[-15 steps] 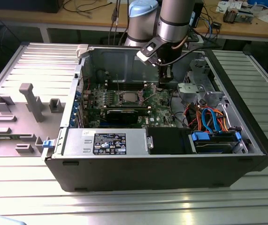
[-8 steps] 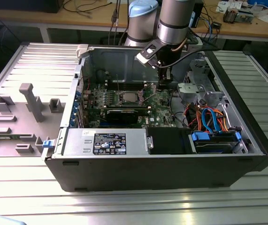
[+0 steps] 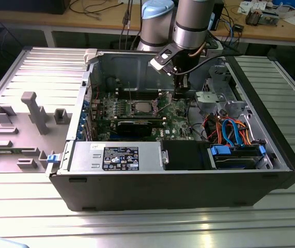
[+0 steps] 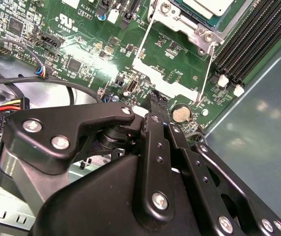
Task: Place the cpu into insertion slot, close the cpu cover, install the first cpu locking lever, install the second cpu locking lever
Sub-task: 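Close the cpu cover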
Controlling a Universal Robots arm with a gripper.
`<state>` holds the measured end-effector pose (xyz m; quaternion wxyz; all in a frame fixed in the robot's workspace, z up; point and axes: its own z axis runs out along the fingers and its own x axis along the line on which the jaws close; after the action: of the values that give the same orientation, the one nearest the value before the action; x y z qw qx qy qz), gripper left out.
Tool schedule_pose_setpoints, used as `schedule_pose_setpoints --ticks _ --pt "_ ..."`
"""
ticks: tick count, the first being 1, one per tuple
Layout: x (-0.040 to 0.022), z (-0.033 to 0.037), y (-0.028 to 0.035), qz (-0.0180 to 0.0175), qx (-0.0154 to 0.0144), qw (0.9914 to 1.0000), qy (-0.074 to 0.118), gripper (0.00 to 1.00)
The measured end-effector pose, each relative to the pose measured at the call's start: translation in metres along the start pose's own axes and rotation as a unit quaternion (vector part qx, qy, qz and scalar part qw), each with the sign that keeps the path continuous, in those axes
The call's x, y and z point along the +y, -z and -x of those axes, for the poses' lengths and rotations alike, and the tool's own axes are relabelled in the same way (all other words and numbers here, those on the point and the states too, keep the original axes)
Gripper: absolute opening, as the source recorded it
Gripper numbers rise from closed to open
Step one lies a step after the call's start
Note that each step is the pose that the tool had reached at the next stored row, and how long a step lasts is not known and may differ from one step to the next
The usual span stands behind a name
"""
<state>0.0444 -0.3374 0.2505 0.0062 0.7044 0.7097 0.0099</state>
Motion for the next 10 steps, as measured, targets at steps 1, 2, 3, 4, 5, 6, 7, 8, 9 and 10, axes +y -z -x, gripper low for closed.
schedule_pose_setpoints --ticks 1,2,3,4,5,6,7,8,9,10 --pt "-0.0005 0.0000 0.0000 0.0000 0.0001 1.00000 0.000 0.11" --pt "-0.0014 0.0000 -0.0001 0.0000 0.0003 1.00000 0.000 0.11" --pt "-0.0027 0.0000 0.0000 0.0000 0.0004 1.00000 0.000 0.11" --pt "-0.0044 0.0000 0.0001 0.0000 0.0006 1.00000 0.000 0.11" --pt "-0.0059 0.0000 0.0001 0.0000 0.0008 1.00000 0.000 0.11" --pt "-0.0080 -0.0001 0.0001 0.0000 0.0012 1.00000 0.000 0.11" --pt "-0.0094 -0.0001 0.0002 0.0000 0.0014 1.00000 0.000 0.11" --pt "-0.0108 -0.0001 0.0002 0.0000 0.0015 1.00000 0.000 0.11" --pt "-0.0113 -0.0001 0.0002 0.0000 0.0015 1.00000 0.000 0.11" --pt "-0.0114 -0.0001 0.0002 0.0000 0.0015 1.00000 0.000 0.11"
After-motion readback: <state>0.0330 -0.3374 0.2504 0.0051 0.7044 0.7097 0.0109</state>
